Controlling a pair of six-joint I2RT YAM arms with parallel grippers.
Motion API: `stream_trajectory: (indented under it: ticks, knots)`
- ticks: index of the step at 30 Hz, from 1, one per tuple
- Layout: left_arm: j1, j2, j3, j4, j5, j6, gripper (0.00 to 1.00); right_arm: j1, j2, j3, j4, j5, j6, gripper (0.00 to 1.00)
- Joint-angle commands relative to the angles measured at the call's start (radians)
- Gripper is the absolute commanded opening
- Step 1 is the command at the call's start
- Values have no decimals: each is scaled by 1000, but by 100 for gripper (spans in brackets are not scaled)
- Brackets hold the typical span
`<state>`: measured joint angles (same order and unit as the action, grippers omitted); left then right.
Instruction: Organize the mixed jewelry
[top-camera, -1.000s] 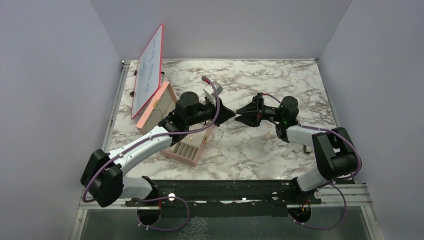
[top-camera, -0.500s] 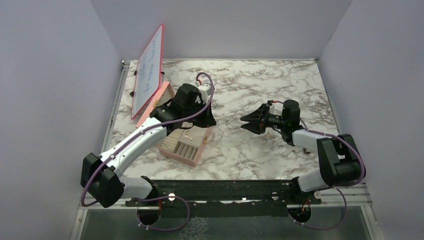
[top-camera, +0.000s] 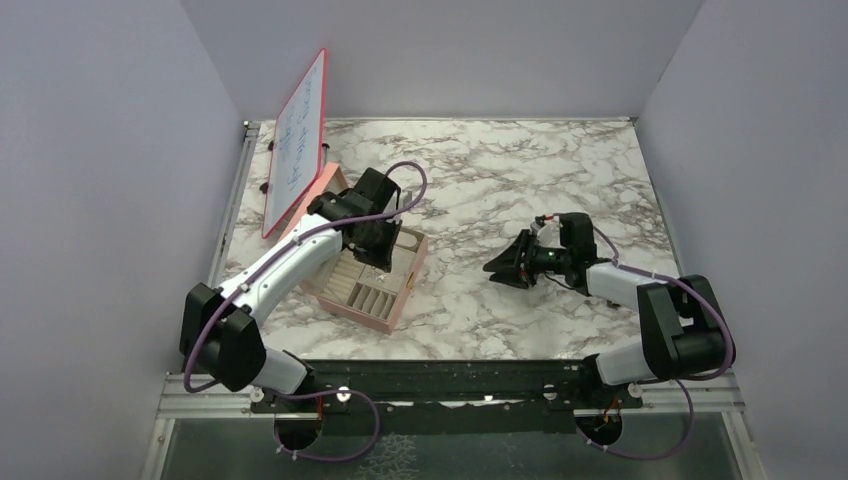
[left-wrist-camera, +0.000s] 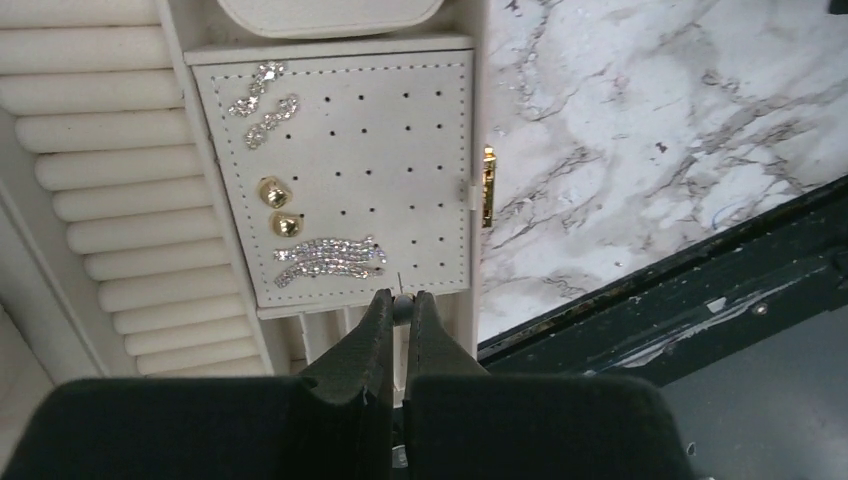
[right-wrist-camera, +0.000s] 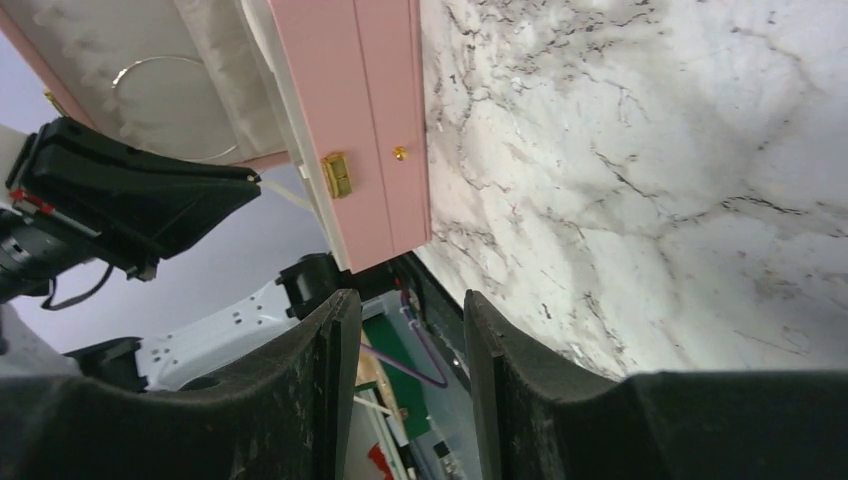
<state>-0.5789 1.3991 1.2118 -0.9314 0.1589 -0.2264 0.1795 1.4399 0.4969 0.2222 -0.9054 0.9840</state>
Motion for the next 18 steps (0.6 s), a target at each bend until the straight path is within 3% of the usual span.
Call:
stream_trajectory:
  ticks: [1,18]
  knots:
    - [15,57,44,-57,-80,41,0,0,-33,-20,-86,69,-103,46]
    - [24,175,91,-67,-116,48,0,1,1,-27,-90,71,-111,44]
